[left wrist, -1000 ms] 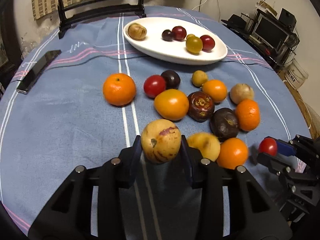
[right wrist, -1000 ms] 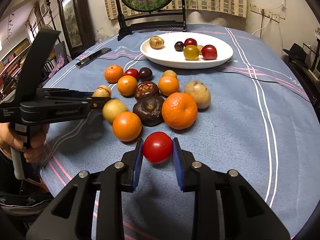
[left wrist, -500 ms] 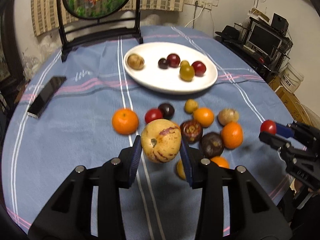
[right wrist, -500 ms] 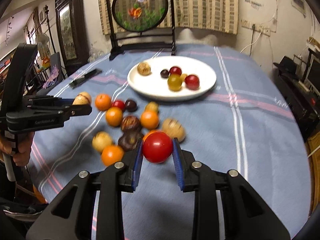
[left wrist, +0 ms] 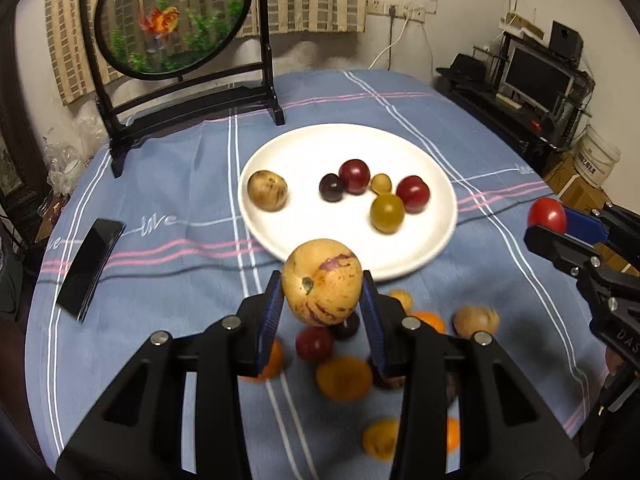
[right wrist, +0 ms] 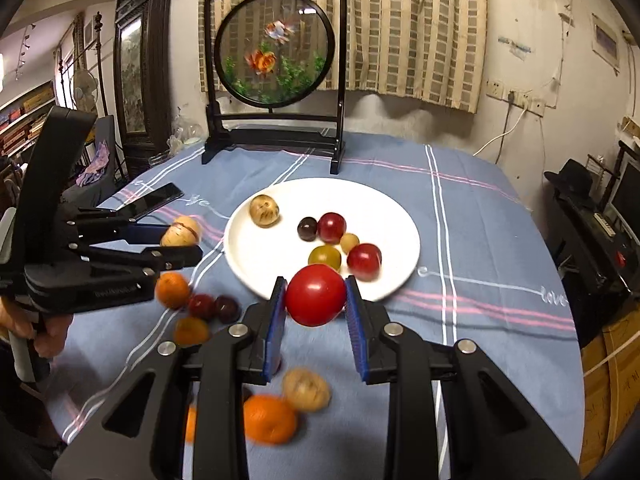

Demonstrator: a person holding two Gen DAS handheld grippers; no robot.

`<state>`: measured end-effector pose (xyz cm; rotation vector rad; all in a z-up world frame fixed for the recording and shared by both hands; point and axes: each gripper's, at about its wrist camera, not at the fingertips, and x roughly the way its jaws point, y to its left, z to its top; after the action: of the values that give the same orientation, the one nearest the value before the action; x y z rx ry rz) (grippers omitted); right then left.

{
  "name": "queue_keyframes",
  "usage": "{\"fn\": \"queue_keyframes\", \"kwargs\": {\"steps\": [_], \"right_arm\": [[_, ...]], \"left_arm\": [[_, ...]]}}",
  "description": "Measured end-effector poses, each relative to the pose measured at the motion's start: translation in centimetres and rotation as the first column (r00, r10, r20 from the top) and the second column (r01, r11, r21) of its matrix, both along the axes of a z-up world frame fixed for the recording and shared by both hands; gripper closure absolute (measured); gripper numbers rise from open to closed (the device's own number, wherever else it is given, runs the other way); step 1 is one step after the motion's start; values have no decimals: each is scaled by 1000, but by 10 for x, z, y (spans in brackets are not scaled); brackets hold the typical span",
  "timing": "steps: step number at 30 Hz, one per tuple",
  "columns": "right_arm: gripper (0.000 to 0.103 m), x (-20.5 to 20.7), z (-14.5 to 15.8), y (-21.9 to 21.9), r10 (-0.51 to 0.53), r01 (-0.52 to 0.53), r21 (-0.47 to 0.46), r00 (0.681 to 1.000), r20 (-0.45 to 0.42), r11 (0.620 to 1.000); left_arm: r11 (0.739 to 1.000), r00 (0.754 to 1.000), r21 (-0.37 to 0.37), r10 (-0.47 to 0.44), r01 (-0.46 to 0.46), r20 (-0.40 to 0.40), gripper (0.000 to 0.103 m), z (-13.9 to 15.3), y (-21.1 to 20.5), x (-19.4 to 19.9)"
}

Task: Organize fruits
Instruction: 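Carry the speckled fruit and tomato onto the white plate and open both grippers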

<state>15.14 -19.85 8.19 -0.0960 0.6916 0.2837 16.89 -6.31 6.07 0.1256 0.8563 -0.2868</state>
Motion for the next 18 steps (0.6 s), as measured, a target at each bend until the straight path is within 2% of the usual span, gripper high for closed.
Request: {"fn": "queue_keyframes", "kwargs": {"steps": [7, 18], "right_arm": [[74, 79, -29, -7, -46, 46, 5, 996, -71, 999], [73, 147, -64, -6, -41, 44, 16, 990, -138, 999]], "left_arm": [[997, 996, 44, 60, -57, -62, 64, -24, -8, 61], [994, 993, 81, 77, -69, -95, 63, -51, -14, 105]]}}
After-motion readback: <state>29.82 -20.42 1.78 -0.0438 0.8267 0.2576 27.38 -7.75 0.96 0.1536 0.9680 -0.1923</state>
